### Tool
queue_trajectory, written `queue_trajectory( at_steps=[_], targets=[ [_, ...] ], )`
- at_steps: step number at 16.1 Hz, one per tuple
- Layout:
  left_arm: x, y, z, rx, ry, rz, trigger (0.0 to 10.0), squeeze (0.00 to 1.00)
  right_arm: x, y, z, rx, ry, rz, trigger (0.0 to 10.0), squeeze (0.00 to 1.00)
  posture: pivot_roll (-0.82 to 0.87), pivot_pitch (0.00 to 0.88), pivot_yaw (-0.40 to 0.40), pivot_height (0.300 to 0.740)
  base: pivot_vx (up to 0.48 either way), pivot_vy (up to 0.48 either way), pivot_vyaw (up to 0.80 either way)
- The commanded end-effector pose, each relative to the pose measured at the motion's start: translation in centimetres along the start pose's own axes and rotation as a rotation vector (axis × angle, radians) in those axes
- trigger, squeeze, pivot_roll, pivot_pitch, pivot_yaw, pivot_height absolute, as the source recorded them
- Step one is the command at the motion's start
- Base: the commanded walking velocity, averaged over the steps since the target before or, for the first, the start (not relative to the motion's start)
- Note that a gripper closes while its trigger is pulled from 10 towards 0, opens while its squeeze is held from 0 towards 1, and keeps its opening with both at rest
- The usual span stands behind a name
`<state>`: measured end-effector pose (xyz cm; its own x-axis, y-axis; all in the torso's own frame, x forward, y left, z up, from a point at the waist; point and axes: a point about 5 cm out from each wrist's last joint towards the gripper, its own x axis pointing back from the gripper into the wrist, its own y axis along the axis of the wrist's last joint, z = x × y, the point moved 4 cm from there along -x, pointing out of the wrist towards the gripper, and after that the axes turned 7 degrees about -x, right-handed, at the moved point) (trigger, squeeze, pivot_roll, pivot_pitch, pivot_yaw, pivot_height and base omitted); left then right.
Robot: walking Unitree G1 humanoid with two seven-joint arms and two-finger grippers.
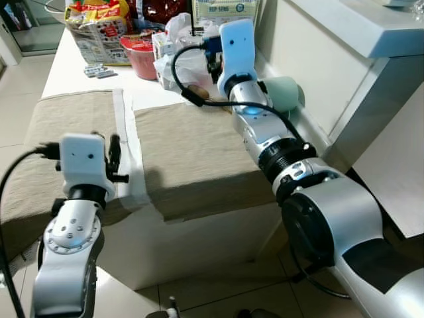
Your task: Setting the table
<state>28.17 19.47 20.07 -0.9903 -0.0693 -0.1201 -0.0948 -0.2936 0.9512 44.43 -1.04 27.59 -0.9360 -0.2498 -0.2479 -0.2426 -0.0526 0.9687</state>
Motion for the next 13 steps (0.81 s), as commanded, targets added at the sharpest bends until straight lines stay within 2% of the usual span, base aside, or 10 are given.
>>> queue_trajectory(
  at_steps=[1,3,5,6,8,11,13],
  targets=[
    [0.6,1.4,-0.9,0.055,-0.091,-0.033,10.0,0.00,0.0,-0.5,-0.8,0.005,-0.030,0.040,10.0,0.00,0.21,0.038,-0.024,0.740,0.000,0.000,0.00],
    [1.5,2.2,-0.1,0.034,-0.147,-0.023,10.0,0.00,0.2,-1.6,-1.5,0.015,-0.050,0.086,10.0,0.00,0.23,0.048,-0.020,0.740,0.000,0.000,0.00],
    [2.5,3.6,0.7,0.063,-0.215,-0.022,10.0,0.00,0.8,-3.3,-2.2,0.033,-0.066,0.145,10.0,0.00,0.26,0.063,-0.015,0.740,0.000,0.000,0.00],
    [2.8,4.4,0.7,0.086,-0.257,-0.025,10.0,0.00,1.1,-4.1,-2.5,0.029,-0.075,0.174,10.0,0.00,0.28,0.069,-0.014,0.740,0.000,0.000,0.00],
    [3.5,6.1,-0.7,0.160,-0.397,-0.036,10.0,0.00,1.7,-5.7,-3.0,0.019,-0.089,0.231,10.0,0.00,0.32,0.088,-0.003,0.740,0.000,0.000,0.00],
    [3.3,7.6,-0.7,0.247,-0.409,-0.059,10.0,0.00,2.1,-6.8,-3.1,-0.019,-0.098,0.270,10.0,0.00,0.34,0.104,0.007,0.740,0.000,0.000,0.00],
    [3.3,7.9,-0.6,0.252,-0.414,-0.052,10.0,0.00,2.5,-7.5,-3.3,-0.032,-0.111,0.295,10.0,0.00,0.35,0.117,0.013,0.740,0.000,0.000,0.00]
  ],
)
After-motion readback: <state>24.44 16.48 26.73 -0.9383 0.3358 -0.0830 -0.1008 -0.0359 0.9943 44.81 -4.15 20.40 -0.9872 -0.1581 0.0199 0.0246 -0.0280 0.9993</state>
